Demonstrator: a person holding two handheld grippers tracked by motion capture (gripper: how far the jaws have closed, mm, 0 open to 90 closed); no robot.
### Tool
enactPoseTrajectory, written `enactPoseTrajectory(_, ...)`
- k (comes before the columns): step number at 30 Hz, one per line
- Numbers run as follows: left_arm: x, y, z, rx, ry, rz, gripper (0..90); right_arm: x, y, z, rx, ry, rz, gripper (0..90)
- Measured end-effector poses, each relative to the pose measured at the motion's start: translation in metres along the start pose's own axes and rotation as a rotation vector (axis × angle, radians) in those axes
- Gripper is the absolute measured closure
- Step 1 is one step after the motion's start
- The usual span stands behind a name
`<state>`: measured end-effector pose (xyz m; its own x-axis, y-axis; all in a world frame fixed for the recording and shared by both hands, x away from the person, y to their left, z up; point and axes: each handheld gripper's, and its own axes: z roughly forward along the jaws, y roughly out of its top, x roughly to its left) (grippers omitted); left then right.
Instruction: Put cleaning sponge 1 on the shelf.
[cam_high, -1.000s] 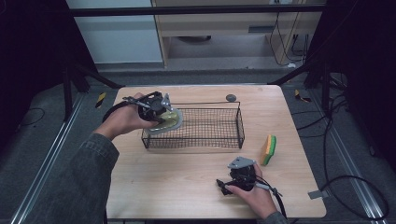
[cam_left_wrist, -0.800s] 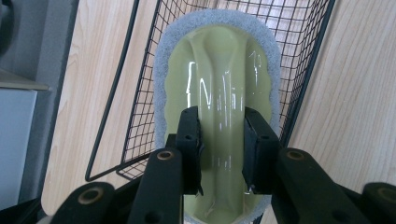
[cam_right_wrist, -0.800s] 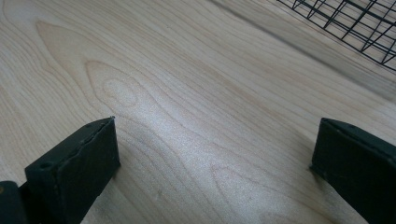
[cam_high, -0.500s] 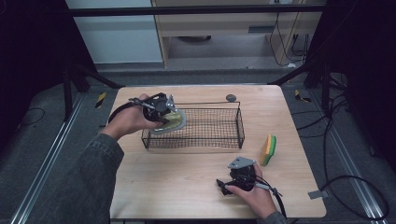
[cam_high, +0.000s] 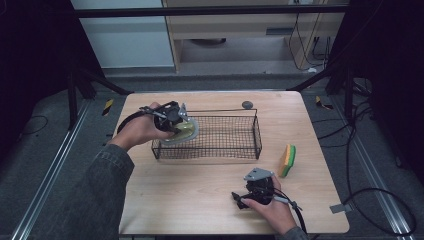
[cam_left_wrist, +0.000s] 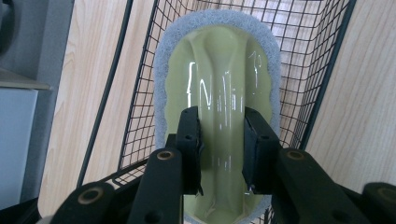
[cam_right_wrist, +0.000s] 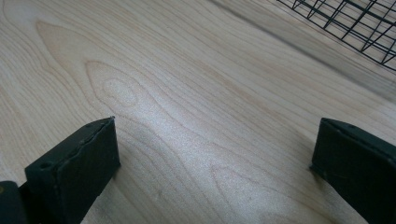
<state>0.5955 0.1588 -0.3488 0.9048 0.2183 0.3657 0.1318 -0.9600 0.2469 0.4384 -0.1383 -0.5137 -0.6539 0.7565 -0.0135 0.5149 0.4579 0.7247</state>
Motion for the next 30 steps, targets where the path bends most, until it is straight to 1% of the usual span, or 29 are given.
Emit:
enactPoseTrajectory(9,0.002,-0.004,0.003,0.005,0.000,-0.011,70.7,0.000,0.000,0.000,0.001,-0.001,0.001,0.8)
enactPoseTrajectory(10,0.002,-0.005,0.004,0.006,-0.004,-0.019,70.7,0.000,0.000,0.000,0.001,-0.001,0.001,0.8)
enactPoseTrajectory(11,0.002,-0.005,0.005,0.009,-0.002,-0.011,70.7,0.000,0.000,0.000,0.000,0.002,0.001,0.8)
enactPoseTrajectory(13,0.001,-0.006,0.007,0.008,-0.006,-0.025,70.6,0.000,0.000,0.000,0.000,0.000,0.000,0.8)
enactPoseTrajectory(14,0.001,-0.006,0.007,0.008,-0.006,-0.025,70.6,0.000,0.000,0.000,0.000,0.000,0.000,0.8)
enactPoseTrajectory(15,0.002,-0.007,0.008,0.009,-0.002,-0.016,70.6,0.000,0.000,0.000,0.000,0.000,0.000,0.8)
enactPoseTrajectory(18,0.002,-0.008,0.010,0.013,-0.004,-0.017,70.6,0.000,0.000,0.000,0.000,0.002,0.001,0.8)
enactPoseTrajectory(19,0.001,-0.008,0.011,0.014,-0.009,-0.026,70.6,0.000,0.000,0.000,-0.002,0.001,0.001,0.8)
enactPoseTrajectory(22,0.001,-0.008,0.012,0.017,-0.007,-0.018,70.6,0.000,0.000,0.000,-0.002,0.001,0.000,0.8)
enactPoseTrajectory(23,0.000,-0.009,0.013,0.020,-0.013,-0.025,70.6,0.000,0.000,0.000,-0.002,0.001,0.000,0.8)
enactPoseTrajectory(24,0.001,-0.009,0.014,0.021,-0.011,-0.021,70.6,0.000,0.000,0.000,-0.003,0.001,0.000,0.8)
enactPoseTrajectory(25,0.000,-0.010,0.015,0.019,-0.014,-0.032,70.6,0.000,0.000,0.000,-0.002,0.001,-0.001,0.8)
enactPoseTrajectory(27,0.001,-0.010,0.016,0.021,-0.012,-0.024,70.6,0.000,0.000,0.000,-0.003,0.001,-0.001,0.8)
enactPoseTrajectory(30,0.000,-0.012,0.018,0.027,-0.021,-0.033,70.5,0.000,0.000,0.000,0.000,0.000,-0.001,0.8)
